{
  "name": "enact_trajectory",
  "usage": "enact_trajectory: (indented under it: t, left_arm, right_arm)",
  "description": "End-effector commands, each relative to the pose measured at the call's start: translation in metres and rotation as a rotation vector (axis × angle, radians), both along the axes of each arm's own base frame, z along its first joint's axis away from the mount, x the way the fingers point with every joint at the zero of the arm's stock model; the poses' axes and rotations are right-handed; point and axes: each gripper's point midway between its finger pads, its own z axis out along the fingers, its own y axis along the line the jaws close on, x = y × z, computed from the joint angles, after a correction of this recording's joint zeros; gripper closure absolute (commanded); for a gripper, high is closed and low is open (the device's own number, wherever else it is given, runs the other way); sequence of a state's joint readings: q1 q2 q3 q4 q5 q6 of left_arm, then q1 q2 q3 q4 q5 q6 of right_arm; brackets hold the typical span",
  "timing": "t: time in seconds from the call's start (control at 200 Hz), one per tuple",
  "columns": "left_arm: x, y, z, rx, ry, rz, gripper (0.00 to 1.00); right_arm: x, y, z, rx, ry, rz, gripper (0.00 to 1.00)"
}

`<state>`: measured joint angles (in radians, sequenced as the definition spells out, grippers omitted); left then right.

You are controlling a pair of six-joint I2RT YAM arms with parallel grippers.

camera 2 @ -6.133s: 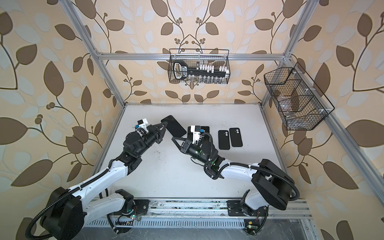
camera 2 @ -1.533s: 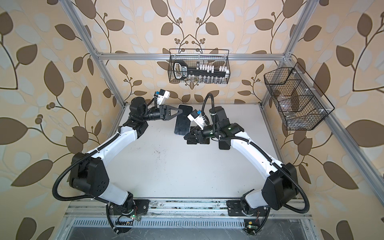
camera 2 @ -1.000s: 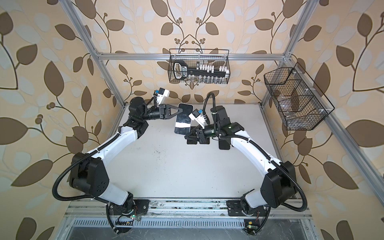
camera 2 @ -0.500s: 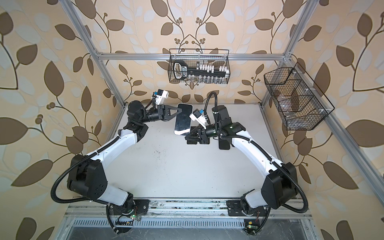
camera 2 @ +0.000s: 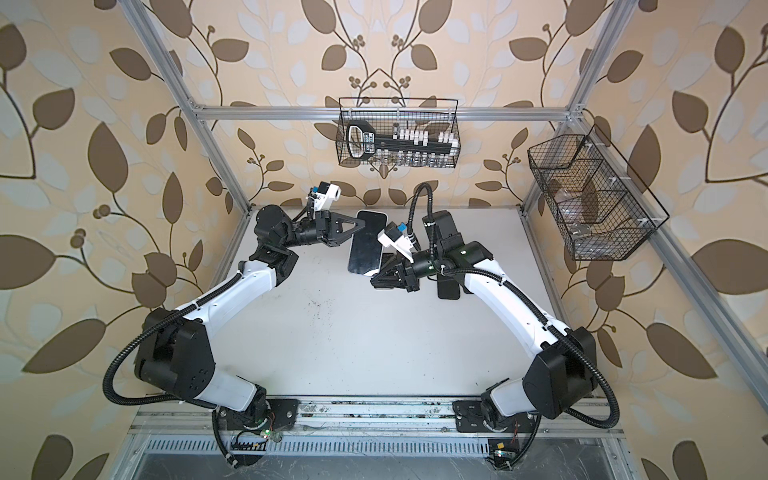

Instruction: Take the phone out of the phone case

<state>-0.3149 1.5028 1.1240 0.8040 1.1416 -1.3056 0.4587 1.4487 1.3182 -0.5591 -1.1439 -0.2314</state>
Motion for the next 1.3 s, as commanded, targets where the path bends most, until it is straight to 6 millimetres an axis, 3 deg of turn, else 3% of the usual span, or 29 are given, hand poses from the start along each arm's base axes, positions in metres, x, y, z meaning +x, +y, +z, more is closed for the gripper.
enact_trajectory:
  t: [0.0,0.485,0.6,0.63,0.815,1.0,1.1,1.12,1.295]
  left_arm:
    - [-0.009,-0.002,0.025,-0.035,0.069,-0.039,1.00]
    - [-0.004,-0.003,0.020,-0.040,0.085,-0.039,1.00]
    - [0.004,0.000,0.017,-0.018,0.085,0.002,1.00]
    - [0.006,0.001,0.016,-0.012,0.086,0.016,1.00]
    - [0.014,0.006,0.013,0.013,0.083,0.112,1.00]
    - [0.024,0.012,0.016,-0.033,0.117,0.185,1.00]
    - [0.031,0.015,0.008,-0.048,0.144,0.228,1.00]
    - [0.024,0.018,0.018,-0.062,0.123,0.240,1.00]
    - [0.030,0.026,0.014,-0.080,0.140,0.320,1.00]
  right_arm:
    - [0.007,-0.001,-0.007,-0.059,-0.143,-0.014,0.95]
    - [0.015,-0.004,-0.015,-0.101,-0.157,-0.097,0.93]
    - [0.017,-0.008,-0.003,-0.060,-0.174,-0.151,0.90]
    - [0.016,-0.010,-0.010,-0.067,-0.160,-0.164,0.90]
    - [0.012,-0.018,0.000,-0.029,-0.167,-0.228,0.86]
    - [0.014,-0.026,-0.002,-0.036,-0.146,-0.293,0.84]
    - [0.013,-0.031,0.000,-0.020,-0.146,-0.337,0.82]
    - [0.013,-0.032,0.000,-0.020,-0.147,-0.344,0.81]
    - [0.007,-0.041,0.004,-0.006,-0.154,-0.395,0.77]
